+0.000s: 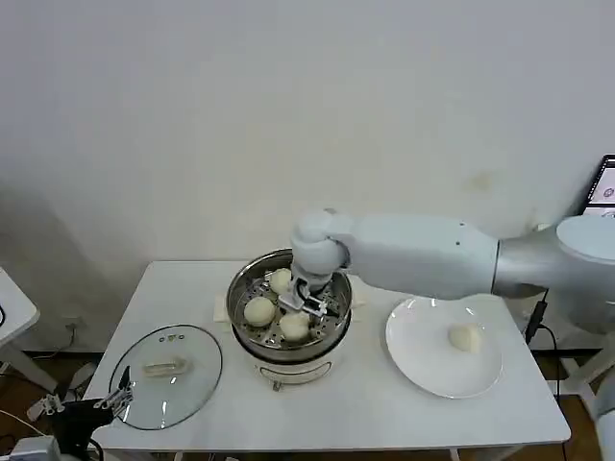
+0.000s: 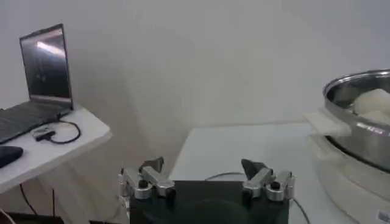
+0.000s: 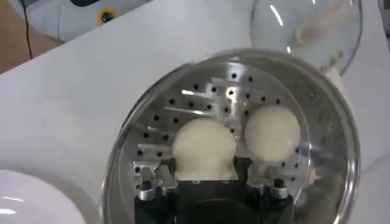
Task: Take steamed baozi put them in steamer then cover it.
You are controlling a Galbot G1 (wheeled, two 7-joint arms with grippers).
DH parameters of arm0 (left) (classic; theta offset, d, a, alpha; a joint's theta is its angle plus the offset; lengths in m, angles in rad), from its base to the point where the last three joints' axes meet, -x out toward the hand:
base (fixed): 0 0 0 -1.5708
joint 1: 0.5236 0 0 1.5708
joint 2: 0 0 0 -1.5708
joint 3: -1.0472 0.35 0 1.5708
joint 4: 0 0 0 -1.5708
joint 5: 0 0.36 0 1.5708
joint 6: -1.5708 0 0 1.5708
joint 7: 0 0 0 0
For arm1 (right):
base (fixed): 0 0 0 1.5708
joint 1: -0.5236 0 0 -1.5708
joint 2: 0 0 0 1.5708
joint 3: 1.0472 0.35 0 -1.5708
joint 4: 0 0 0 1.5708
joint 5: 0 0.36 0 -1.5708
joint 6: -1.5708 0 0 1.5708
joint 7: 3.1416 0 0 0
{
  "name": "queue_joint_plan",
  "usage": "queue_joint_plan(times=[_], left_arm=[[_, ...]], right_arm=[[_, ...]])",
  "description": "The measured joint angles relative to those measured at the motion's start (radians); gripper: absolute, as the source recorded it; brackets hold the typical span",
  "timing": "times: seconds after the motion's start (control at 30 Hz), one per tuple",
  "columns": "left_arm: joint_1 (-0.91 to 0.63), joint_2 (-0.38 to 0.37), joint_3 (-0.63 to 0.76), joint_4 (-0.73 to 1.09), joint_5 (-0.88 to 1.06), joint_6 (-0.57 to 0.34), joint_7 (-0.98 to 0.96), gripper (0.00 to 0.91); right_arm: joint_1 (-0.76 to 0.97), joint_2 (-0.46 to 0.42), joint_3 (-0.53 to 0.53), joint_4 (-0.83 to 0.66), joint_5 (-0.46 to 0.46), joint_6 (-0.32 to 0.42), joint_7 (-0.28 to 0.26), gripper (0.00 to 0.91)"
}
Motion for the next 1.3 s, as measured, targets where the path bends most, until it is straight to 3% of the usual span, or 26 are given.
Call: queue_joint_plan(times=[0.27,0.33,0.93,1.3], left_arm=[[-0.005,0.001,-0.002,0.006,0.0,-0.001,0.0,0.907],[-0.007,0.002,-0.001,0.006,0.0,-0.001,0.0,0.907],[-0.026,0.021,0.012,0.017,-0.005,0.001,-0.004,0.907],[-0.052,0.056,0.032,0.033,-0.012,0.004,-0.002,0.907]], right_arm=[[-0.007,0.007,-0.013,0.004,-0.006,0.038,0.007,0.665],[-0.007,0.006,-0.016,0.006,-0.006,0.043,0.006,0.907],[0.028,-0.033,0.033,-0.051,0.033,0.06,0.037,0.907],[0.075,-0.165,0.089,-0.115,0.113,-0.127,0.083,0.907]])
